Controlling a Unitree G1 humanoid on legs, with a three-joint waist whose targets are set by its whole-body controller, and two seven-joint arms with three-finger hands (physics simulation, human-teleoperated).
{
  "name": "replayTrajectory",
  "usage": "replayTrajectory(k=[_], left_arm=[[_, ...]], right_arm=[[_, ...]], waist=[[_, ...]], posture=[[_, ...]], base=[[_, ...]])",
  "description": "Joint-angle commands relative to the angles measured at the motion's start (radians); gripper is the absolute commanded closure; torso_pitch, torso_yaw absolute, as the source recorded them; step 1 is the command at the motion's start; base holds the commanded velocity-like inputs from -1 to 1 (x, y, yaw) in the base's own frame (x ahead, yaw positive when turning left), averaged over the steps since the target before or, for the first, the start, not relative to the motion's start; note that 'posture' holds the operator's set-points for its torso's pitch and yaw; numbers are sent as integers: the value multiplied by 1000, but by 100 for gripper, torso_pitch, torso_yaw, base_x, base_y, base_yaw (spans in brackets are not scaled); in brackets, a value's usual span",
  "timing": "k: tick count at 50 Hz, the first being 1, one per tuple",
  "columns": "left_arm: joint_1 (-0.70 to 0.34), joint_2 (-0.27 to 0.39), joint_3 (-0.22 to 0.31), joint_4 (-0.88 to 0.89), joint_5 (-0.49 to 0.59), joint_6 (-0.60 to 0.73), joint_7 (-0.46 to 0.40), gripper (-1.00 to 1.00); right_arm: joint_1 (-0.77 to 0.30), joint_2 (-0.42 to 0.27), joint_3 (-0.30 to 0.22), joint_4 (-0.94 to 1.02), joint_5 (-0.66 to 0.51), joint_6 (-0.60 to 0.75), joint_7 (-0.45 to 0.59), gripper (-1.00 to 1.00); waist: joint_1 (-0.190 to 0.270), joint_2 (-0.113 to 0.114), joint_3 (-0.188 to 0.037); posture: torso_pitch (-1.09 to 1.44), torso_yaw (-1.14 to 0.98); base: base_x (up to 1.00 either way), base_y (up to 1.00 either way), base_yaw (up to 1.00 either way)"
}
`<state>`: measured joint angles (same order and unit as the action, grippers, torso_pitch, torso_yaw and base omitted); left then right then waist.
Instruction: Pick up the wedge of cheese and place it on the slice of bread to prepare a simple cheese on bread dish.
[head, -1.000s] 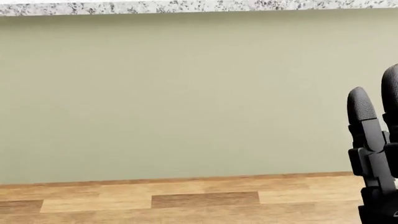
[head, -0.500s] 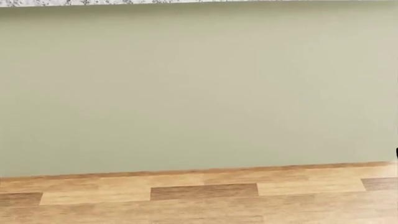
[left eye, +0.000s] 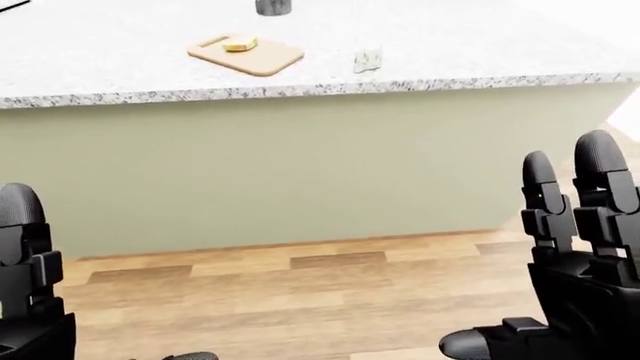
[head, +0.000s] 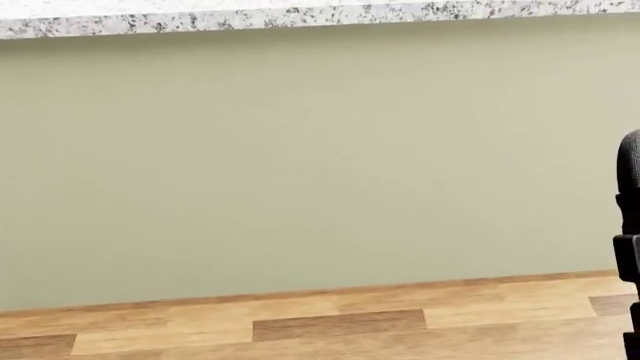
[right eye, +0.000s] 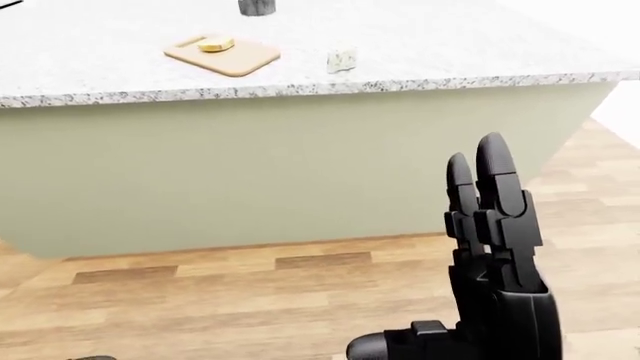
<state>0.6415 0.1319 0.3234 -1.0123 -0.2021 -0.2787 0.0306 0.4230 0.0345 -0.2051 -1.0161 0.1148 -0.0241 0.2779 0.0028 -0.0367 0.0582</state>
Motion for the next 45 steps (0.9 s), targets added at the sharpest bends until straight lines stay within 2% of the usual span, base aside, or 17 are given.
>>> replayTrajectory(k=[1,3,6,9,12,14,15,17,24,27,28,30,35,37,38,41,45], left_arm=[[2,4,7,-35,0,-26,-1,-100],[4,3,8,-35,-2,-28,-2,-100],[7,3,7,-35,-2,-31,-2,-100],[11,6,10,-35,-6,-35,1,-100],[15,7,9,-35,-5,-39,2,-100],[14,9,8,-35,-5,-37,4,-100],[16,10,7,-35,-5,-40,4,-100],[18,10,7,-35,-5,-42,5,-100],[14,8,4,-35,0,-38,3,-100],[18,9,4,-35,-2,-43,5,-100],[19,12,5,-35,-2,-44,7,-100],[21,14,3,-35,-2,-46,9,-100],[20,12,2,-35,1,-45,7,-100],[24,14,5,-35,-4,-49,9,-100],[22,15,5,-35,-2,-46,10,-100],[20,16,6,-35,-3,-43,11,-100],[22,18,7,-35,-3,-46,13,-100]], right_arm=[[-3,-1,-5,-31,1,-18,0,-100],[-3,0,-4,-31,-1,-16,2,-100],[-3,-2,-4,-31,-1,-15,2,-100],[-2,-3,-2,-31,-1,-15,1,-100],[0,-5,-5,-31,2,-15,0,-100],[-1,-7,-3,-31,1,-15,-2,-100],[-2,-6,-2,-31,-1,-13,-2,-100],[-2,-5,-4,-31,0,-12,-1,-100],[-10,2,-1,-31,-9,0,7,-100],[-11,5,-1,-31,-12,0,9,-100],[-11,5,-2,-31,-12,-2,8,-100],[-10,4,0,-31,-13,-2,7,-100],[-9,4,4,-31,-21,-3,6,-100],[-11,5,9,-31,-27,0,6,-100],[-12,6,7,-31,-26,3,7,-100],[-13,8,5,-31,-26,3,8,-100],[-15,8,4,-31,-28,4,7,-100]], waist=[[-3,-13,-9],[-16,15,-3],[-17,-2,-9],[-14,17,-3],[-16,57,4],[-14,119,-15],[-14,124,-25],[-3,101,7],[-5,32,3],[-10,-31,-11],[-24,7,0],[-18,-4,1],[-13,42,4],[-13,77,4],[-11,114,-9],[0,102,7],[1,69,-2]], posture=[[0,0],[0,0],[0,0],[0,0],[0,0],[0,0],[0,0],[0,0],[0,0],[0,0],[0,0],[0,0],[0,0],[0,0],[0,0],[0,0],[0,0]], base=[[0,24,0],[0,24,0],[0,24,0],[0,24,0],[0,24,0],[0,23,0],[0,24,0],[0,24,0],[0,24,0],[0,23,0],[0,20,0],[0,17,0],[0,13,0],[0,13,0],[0,12,0],[0,13,0],[0,12,0]])
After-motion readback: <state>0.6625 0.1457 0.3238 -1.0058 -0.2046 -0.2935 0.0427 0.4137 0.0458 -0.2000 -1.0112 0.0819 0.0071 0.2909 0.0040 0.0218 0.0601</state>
